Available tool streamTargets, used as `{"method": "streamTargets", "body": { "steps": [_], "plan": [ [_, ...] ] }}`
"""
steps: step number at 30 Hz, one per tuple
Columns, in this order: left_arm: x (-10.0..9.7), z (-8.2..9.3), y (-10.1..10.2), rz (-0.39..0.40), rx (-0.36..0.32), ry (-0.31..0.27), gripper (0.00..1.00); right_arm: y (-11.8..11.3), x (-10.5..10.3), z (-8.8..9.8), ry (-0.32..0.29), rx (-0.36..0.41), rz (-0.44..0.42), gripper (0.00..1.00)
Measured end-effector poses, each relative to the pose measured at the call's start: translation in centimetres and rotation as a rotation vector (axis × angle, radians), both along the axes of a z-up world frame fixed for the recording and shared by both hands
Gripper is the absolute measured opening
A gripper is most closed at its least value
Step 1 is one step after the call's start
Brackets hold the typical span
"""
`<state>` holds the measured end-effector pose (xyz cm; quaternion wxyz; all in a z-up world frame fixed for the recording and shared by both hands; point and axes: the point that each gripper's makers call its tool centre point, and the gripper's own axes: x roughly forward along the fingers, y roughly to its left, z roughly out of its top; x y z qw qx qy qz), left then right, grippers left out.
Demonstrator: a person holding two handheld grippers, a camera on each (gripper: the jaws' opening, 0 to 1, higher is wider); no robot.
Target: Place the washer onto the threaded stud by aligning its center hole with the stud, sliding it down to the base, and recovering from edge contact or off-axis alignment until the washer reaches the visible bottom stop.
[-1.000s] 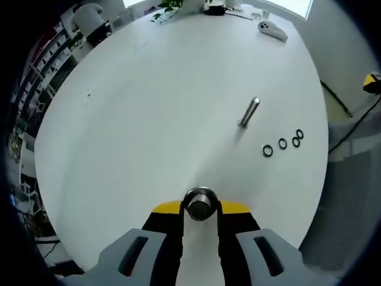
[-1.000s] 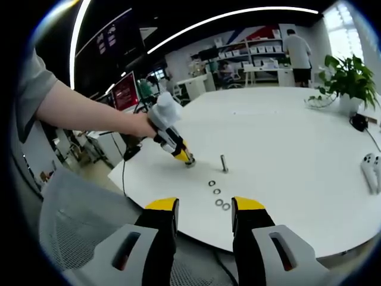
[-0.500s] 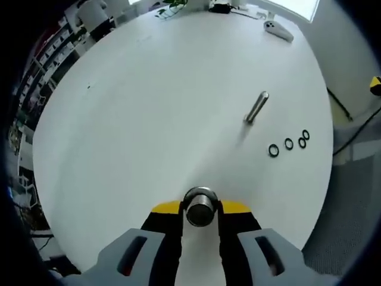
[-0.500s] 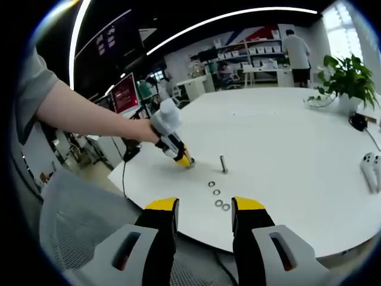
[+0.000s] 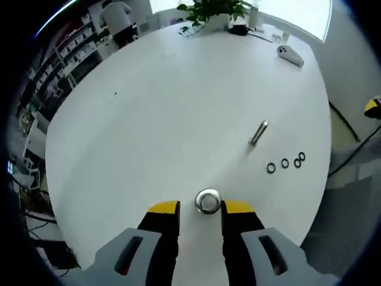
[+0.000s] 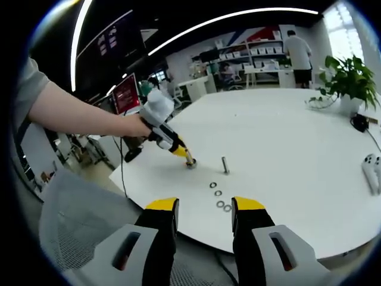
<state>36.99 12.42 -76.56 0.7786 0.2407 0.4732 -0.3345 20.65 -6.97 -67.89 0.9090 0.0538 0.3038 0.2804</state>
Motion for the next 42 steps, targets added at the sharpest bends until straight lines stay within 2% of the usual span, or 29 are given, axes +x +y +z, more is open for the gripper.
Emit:
{"method": "streamTargets", "body": {
  "steps": [5, 9, 17, 24, 27, 33, 38, 42],
  "plan": [
    [-0.8, 2.3, 1.6, 0.041, -0.026, -0.051, 0.26, 0.1, -0.1, 0.0, -0.001, -0.005, 0.011, 0.38],
    [-1.6, 4.8, 2.7, 0.104, -0.086, -0.117, 0.25, 0.2, -0.1, 0.0, -0.003, -0.006, 0.017, 0.38],
    [-4.5, 8.0, 4.7, 0.187, -0.169, -0.196, 0.25, 0.5, -0.3, -0.1, -0.001, -0.022, 0.035, 0.38],
    [-7.3, 9.3, 6.2, 0.204, -0.209, -0.241, 0.25, 0.2, -0.3, -0.5, 0.016, -0.037, 0.024, 0.39],
    [-8.4, 10.1, 6.8, 0.263, -0.285, -0.253, 0.25, 0.2, -0.5, -0.6, 0.023, -0.055, 0.027, 0.39],
    [-10.7, 9.8, 9.4, 0.326, -0.340, -0.251, 0.25, -0.1, -0.5, -0.8, 0.038, -0.060, 0.004, 0.41],
    [-12.1, 10.8, 9.9, 0.335, -0.371, -0.265, 0.26, -0.3, -0.4, -0.8, 0.030, -0.083, 0.001, 0.42],
    [-13.2, 11.7, 9.7, 0.352, -0.427, -0.271, 0.28, -0.3, -0.4, -0.7, 0.026, -0.092, 0.006, 0.42]
  ]
}}
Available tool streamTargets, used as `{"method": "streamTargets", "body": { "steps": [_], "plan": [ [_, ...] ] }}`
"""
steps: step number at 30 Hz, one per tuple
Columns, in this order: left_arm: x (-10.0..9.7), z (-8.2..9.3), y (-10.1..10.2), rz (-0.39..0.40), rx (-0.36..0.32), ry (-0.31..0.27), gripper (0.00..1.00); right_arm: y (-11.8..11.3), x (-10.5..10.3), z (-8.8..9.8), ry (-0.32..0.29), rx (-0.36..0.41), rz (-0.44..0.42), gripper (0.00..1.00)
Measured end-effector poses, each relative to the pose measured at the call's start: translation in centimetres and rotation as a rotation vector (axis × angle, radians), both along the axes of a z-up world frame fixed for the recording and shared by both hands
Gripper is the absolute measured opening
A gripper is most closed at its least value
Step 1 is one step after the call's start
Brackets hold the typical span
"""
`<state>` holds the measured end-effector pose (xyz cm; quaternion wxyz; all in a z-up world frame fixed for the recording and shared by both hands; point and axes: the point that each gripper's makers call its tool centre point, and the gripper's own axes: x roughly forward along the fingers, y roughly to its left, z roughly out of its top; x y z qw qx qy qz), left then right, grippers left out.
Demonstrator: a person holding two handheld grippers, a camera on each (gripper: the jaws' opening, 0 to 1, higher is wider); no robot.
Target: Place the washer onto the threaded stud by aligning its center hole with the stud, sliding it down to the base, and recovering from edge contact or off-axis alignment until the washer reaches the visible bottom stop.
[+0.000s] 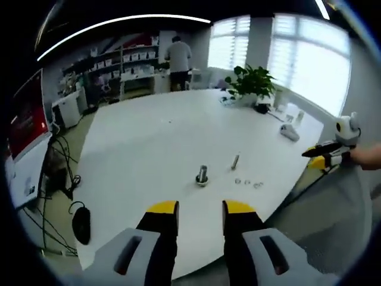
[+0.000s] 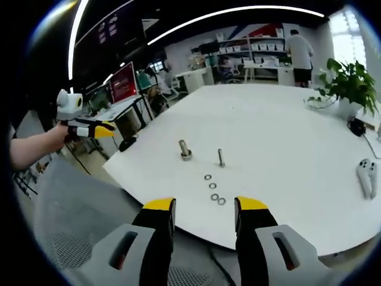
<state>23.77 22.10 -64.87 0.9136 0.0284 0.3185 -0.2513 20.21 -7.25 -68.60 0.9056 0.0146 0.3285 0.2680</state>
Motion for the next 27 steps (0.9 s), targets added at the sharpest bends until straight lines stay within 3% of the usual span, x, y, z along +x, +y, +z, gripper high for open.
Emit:
{"method": "streamTargets", "body": {
  "steps": [3, 6, 15, 27],
  "plan": [
    [-1.1, 0.0, 0.0, -0.006, 0.001, 0.000, 0.28, 0.0, -0.1, -0.1, 0.005, -0.004, 0.002, 0.42],
    [-2.5, 0.0, -0.6, -0.006, -0.050, 0.019, 0.28, 0.1, -0.4, -0.8, 0.045, -0.017, 0.012, 0.42],
    [-5.1, -1.0, -1.9, -0.016, -0.112, 0.035, 0.27, -0.6, -0.4, -1.0, 0.059, -0.021, -0.027, 0.43],
    [-4.5, -0.9, -2.8, -0.038, -0.080, 0.001, 0.27, -0.6, -0.5, -1.4, 0.065, -0.058, -0.002, 0.42]
  ]
}}
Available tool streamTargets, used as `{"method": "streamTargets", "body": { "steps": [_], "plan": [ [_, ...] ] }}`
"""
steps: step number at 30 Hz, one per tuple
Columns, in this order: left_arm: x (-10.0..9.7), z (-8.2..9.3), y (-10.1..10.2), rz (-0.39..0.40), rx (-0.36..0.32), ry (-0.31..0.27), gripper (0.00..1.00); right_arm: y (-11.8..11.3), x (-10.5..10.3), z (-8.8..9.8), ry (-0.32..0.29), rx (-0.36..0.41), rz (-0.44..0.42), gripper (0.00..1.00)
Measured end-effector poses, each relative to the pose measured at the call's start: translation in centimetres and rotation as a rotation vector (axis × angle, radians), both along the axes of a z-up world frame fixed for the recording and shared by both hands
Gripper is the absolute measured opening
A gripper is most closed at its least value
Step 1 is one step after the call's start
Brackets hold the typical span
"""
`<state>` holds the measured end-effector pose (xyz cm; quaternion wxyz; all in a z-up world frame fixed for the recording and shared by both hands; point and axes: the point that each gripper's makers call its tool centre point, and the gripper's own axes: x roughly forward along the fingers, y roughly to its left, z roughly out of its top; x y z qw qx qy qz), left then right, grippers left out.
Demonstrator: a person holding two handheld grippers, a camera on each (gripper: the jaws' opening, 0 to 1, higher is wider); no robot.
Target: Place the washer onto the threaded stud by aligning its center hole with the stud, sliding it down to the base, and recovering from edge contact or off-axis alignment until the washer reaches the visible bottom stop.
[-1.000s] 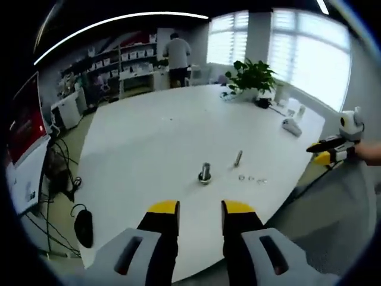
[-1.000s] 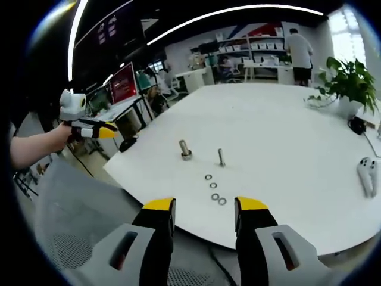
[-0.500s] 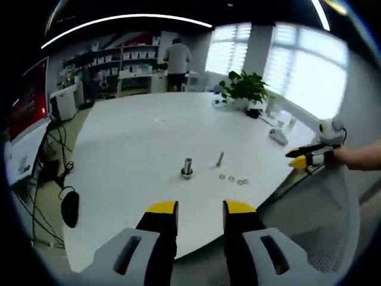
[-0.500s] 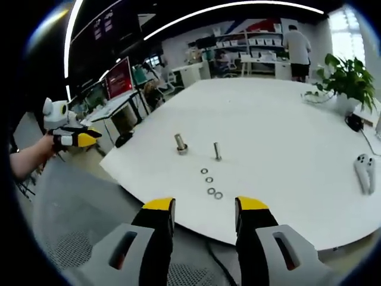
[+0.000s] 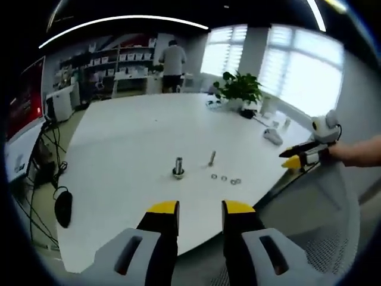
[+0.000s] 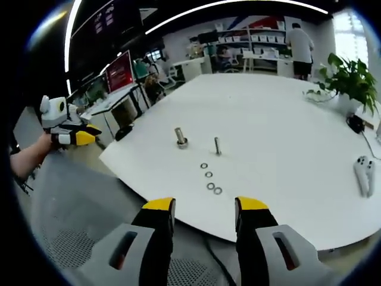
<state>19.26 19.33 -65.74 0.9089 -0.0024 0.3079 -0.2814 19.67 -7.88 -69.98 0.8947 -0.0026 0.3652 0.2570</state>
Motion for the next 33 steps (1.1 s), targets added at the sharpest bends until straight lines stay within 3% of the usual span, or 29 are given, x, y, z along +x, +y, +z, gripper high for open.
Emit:
{"method": "streamTargets", "body": {
  "steps": [2, 5, 10, 14, 18, 24, 28, 33],
  "plan": [
    [-0.3, -0.5, -0.1, 0.006, 0.002, 0.002, 0.26, 0.0, -0.2, -0.2, 0.010, 0.001, 0.000, 0.42],
    [-0.5, -0.9, 0.1, -0.025, 0.094, -0.037, 0.24, -0.1, -0.2, -0.2, 0.011, -0.002, -0.003, 0.42],
    [-0.2, -0.7, 0.3, 0.004, 0.009, -0.010, 0.26, -0.1, -0.1, -0.1, 0.008, -0.002, -0.007, 0.42],
    [-0.3, -0.7, 0.0, -0.013, 0.052, -0.036, 0.27, -0.1, -0.1, -0.2, 0.007, -0.007, 0.000, 0.42],
    [-0.2, -1.1, 0.2, -0.002, 0.020, 0.000, 0.29, -0.2, -0.1, -0.3, 0.014, -0.007, -0.009, 0.42],
    [-0.2, -0.8, 0.1, -0.008, 0.034, -0.024, 0.28, -0.4, -0.1, -0.4, 0.014, -0.018, -0.012, 0.42],
    [-0.1, -0.8, 0.3, 0.001, 0.033, -0.024, 0.28, 0.3, -0.6, -1.0, 0.042, -0.058, 0.055, 0.42],
    [-0.2, -1.0, 0.3, 0.002, 0.038, -0.016, 0.28, 0.4, -0.7, -1.0, 0.048, -0.055, 0.062, 0.42]
  ]
}}
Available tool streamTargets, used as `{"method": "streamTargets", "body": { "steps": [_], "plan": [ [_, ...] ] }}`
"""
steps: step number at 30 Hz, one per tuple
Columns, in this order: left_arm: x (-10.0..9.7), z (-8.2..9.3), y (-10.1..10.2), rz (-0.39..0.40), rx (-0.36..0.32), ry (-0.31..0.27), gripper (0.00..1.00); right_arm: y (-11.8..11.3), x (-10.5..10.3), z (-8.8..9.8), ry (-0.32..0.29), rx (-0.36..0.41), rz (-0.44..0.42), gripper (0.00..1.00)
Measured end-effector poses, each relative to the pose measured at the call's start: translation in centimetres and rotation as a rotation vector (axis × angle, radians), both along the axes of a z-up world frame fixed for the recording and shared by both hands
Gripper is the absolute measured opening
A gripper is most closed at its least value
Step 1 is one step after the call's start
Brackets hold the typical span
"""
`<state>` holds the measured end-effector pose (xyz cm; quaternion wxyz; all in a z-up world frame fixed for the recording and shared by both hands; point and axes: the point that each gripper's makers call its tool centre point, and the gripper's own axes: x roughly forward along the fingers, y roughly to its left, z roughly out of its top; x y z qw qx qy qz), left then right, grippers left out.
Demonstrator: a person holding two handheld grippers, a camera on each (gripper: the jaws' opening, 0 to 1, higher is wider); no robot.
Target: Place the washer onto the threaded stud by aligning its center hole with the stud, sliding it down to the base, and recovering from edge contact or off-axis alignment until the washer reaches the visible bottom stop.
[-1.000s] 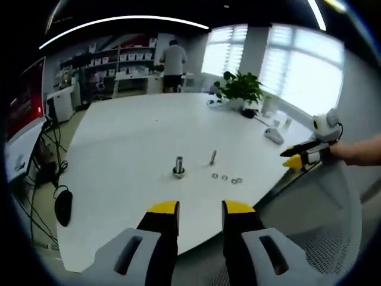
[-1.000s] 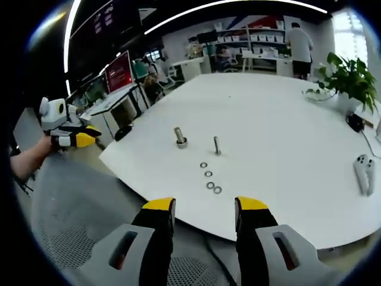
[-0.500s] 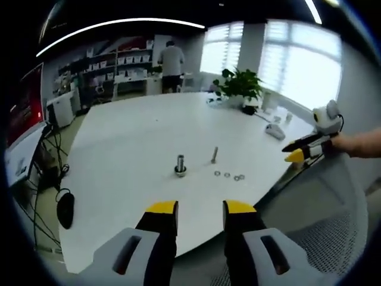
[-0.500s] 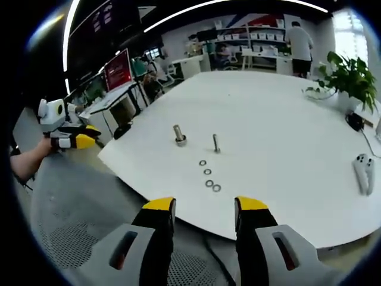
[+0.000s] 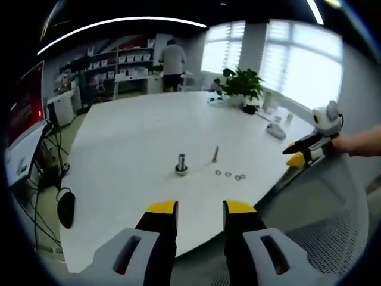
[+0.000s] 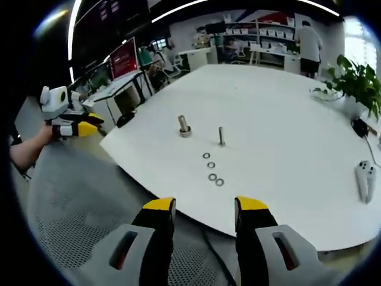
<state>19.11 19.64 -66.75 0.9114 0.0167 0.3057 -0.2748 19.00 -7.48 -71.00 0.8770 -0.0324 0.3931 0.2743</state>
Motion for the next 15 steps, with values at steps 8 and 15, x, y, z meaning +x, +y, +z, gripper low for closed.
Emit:
{"method": "streamTargets", "body": {
  "steps": [8, 15],
  "plan": [
    [0.1, 0.0, 0.0, 0.008, -0.007, 0.004, 0.27, 0.5, -0.7, -0.9, 0.047, -0.029, 0.053, 0.41],
    [0.3, 0.1, 0.0, 0.014, -0.003, -0.006, 0.28, 0.3, -0.9, -1.4, 0.078, -0.055, 0.073, 0.41]
  ]
}}
